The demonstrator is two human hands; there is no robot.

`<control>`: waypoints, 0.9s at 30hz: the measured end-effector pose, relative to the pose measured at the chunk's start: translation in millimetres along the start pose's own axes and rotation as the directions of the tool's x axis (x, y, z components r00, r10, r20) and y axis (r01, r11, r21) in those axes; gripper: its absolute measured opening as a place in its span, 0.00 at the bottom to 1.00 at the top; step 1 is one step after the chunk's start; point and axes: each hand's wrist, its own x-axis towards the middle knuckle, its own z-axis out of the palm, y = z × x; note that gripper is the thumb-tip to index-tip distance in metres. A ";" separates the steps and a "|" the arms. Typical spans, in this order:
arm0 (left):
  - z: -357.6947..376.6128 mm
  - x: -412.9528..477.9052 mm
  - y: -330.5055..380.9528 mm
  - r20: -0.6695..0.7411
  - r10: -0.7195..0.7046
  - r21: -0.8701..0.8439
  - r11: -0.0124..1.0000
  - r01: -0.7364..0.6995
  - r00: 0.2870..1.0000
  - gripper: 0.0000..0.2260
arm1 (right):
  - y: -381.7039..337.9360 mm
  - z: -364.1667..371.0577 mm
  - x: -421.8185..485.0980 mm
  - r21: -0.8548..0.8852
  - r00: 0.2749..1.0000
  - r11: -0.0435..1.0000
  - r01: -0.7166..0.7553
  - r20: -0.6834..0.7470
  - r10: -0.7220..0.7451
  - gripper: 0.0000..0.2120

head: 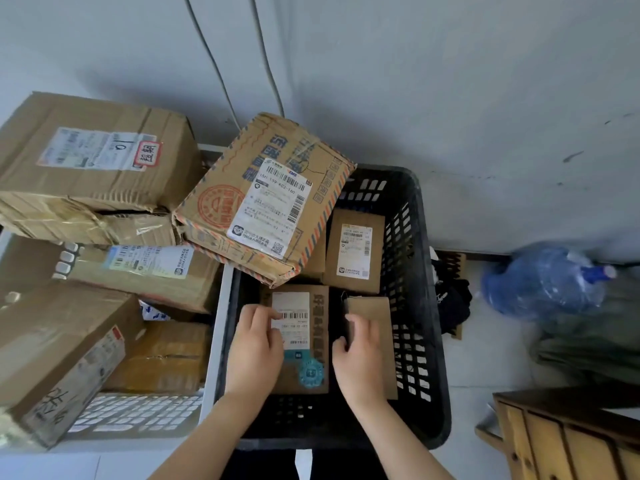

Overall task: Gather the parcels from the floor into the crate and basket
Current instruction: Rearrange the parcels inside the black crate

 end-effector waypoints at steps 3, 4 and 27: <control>-35.2 13.8 22.9 -0.342 0.030 -0.122 0.990 -0.076 0.939 0.11 | -1.9 -21.4 2.8 0.102 0.993 0.989 -0.103 -0.047 0.109 0.15; -45.1 22.7 29.3 -0.426 -0.006 -0.172 0.982 -0.074 0.905 0.12 | -9.6 -25.8 5.1 0.147 0.994 0.984 -0.101 -0.035 0.107 0.14; -29.9 58.1 132.1 0.236 0.051 -0.527 0.846 0.084 0.970 0.36 | -70.7 -121.2 41.2 0.645 0.827 0.763 -0.028 -0.414 0.381 0.17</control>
